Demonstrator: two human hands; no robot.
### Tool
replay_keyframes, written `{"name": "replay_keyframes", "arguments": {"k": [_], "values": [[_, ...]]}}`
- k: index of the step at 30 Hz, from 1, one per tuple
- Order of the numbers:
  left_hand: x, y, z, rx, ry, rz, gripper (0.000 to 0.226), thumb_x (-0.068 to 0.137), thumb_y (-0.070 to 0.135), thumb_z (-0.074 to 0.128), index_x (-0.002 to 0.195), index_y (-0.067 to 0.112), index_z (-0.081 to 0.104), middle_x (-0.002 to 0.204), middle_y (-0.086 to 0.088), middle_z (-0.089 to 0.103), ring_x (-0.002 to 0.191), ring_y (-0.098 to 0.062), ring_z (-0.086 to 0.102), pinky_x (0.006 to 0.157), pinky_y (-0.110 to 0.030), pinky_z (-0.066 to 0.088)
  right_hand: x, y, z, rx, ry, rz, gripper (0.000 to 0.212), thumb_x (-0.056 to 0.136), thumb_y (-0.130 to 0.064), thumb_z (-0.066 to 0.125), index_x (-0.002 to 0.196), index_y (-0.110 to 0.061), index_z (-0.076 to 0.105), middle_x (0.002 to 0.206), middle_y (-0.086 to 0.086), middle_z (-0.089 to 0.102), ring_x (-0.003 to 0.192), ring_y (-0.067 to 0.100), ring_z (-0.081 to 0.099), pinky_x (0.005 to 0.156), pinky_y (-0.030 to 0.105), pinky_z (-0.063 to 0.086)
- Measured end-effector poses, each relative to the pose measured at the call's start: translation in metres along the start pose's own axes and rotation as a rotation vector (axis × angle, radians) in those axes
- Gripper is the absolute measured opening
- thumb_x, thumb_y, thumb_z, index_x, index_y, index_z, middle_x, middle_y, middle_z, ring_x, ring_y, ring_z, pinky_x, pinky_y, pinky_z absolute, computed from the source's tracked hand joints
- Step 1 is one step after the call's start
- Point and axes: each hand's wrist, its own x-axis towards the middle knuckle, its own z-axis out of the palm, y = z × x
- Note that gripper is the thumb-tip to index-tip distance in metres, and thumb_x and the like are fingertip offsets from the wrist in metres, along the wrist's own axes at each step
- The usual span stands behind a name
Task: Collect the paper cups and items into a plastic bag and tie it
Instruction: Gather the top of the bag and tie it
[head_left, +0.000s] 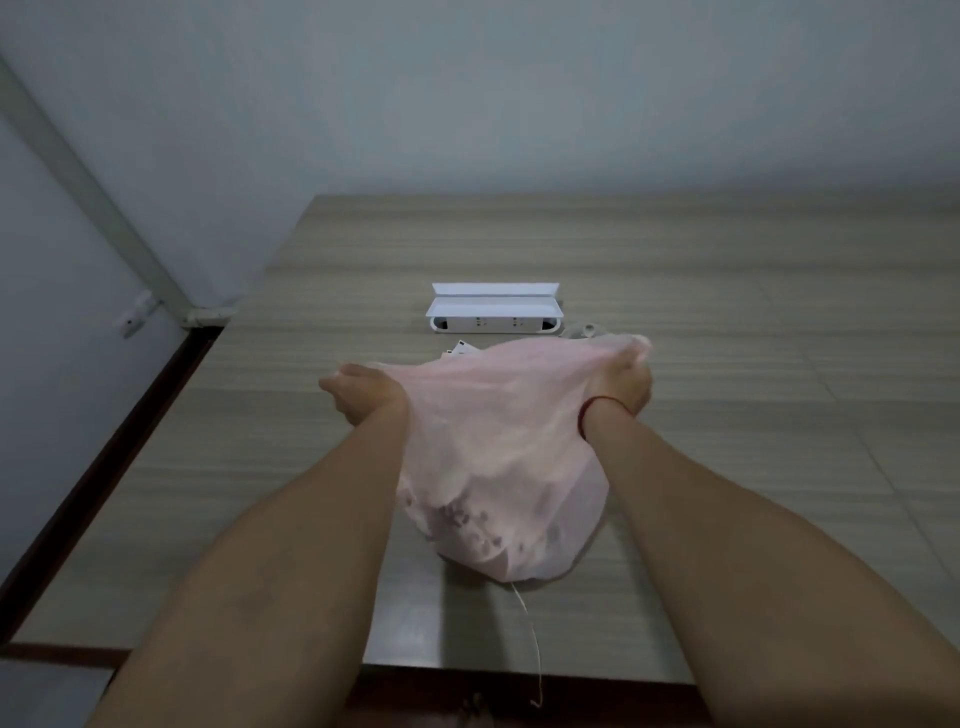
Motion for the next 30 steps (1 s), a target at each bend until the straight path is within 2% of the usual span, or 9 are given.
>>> {"name": "replay_keyframes", "arguments": {"k": [5,10,12,14,17,20,23,25,30], "values": [[-0.005,-0.016,-0.005,-0.152,-0.045,-0.078,0.063,0.094,0.054,0.044,0.13,0.002,0.044,0.13,-0.022,0.056,0.12,-0.037,0.054,0.094,-0.037,0.041,0.007,0.003,-0.002,0.266,0.096,0.333,0.052,0.102,-0.033,0.024,0.133,0.0,0.049,0.134,0.022,0.054,0.123,0.036,0.052,0.102,0.038,0.04],[-0.031,-0.044,-0.006,0.102,-0.272,-0.184,0.102,0.062,0.09,0.044,0.131,0.015,0.051,0.135,-0.011,0.046,0.13,-0.03,0.039,0.113,-0.045,0.024,-0.005,0.002,0.001,0.649,0.002,0.532,0.094,0.072,-0.077,0.048,0.14,-0.013,0.034,0.135,0.01,0.052,0.118,0.031,0.054,0.086,0.036,0.04],[-0.039,-0.051,-0.001,0.269,-0.364,-0.113,0.097,0.064,0.086,0.051,0.129,0.015,0.052,0.135,-0.013,0.041,0.129,-0.029,0.035,0.112,-0.044,0.024,-0.009,0.003,0.001,0.585,-0.068,0.489,0.105,0.054,-0.08,0.063,0.132,-0.012,0.046,0.122,0.005,0.061,0.106,0.025,0.062,0.082,0.031,0.048],[-0.045,-0.049,0.007,0.334,-0.359,-0.015,0.075,0.079,0.069,0.055,0.126,0.01,0.055,0.134,-0.016,0.043,0.129,-0.031,0.038,0.111,-0.043,0.025,-0.008,0.009,0.003,0.471,-0.14,0.442,0.093,0.056,-0.071,0.07,0.122,-0.007,0.054,0.112,0.0,0.065,0.097,0.022,0.065,0.084,0.032,0.053],[-0.048,-0.038,0.016,0.144,-0.25,0.041,0.042,0.097,0.032,0.049,0.118,-0.003,0.058,0.126,-0.024,0.057,0.121,-0.038,0.052,0.101,-0.041,0.038,0.0,0.018,0.006,0.362,-0.059,0.414,0.061,0.089,-0.053,0.047,0.118,-0.001,0.06,0.117,0.013,0.066,0.108,0.031,0.063,0.094,0.039,0.051],[-0.048,-0.031,0.017,0.048,-0.203,0.029,0.034,0.098,0.018,0.046,0.122,-0.006,0.052,0.127,-0.026,0.058,0.12,-0.04,0.054,0.094,-0.04,0.042,0.007,0.017,-0.002,0.406,0.067,0.424,0.059,0.1,-0.041,0.028,0.115,0.005,0.061,0.114,0.022,0.067,0.112,0.035,0.061,0.097,0.039,0.048],[-0.05,-0.035,0.016,0.142,-0.23,0.068,0.03,0.096,0.013,0.045,0.123,0.0,0.049,0.127,-0.025,0.058,0.117,-0.04,0.056,0.093,-0.041,0.044,0.015,0.011,-0.007,0.653,0.001,0.491,0.047,0.099,-0.036,0.027,0.108,-0.002,0.058,0.069,0.016,0.07,0.071,0.023,0.071,0.073,0.033,0.057],[-0.051,-0.042,0.016,0.203,-0.244,0.087,0.03,0.095,0.013,0.045,0.123,0.003,0.048,0.126,-0.024,0.059,0.115,-0.041,0.057,0.092,-0.043,0.044,0.014,0.007,-0.007,0.711,-0.042,0.502,0.036,0.097,-0.036,0.034,0.096,-0.005,0.051,0.05,0.007,0.052,0.038,0.016,0.052,0.047,0.024,0.048],[-0.05,-0.044,0.019,0.141,-0.265,-0.04,0.05,0.085,0.035,0.059,0.123,0.005,0.048,0.125,-0.019,0.06,0.112,-0.038,0.059,0.089,-0.038,0.045,0.006,0.018,-0.003,0.456,-0.246,0.44,0.054,0.069,-0.053,0.073,0.101,-0.012,0.058,0.074,0.001,0.056,0.054,0.012,0.049,0.053,0.021,0.045]]}}
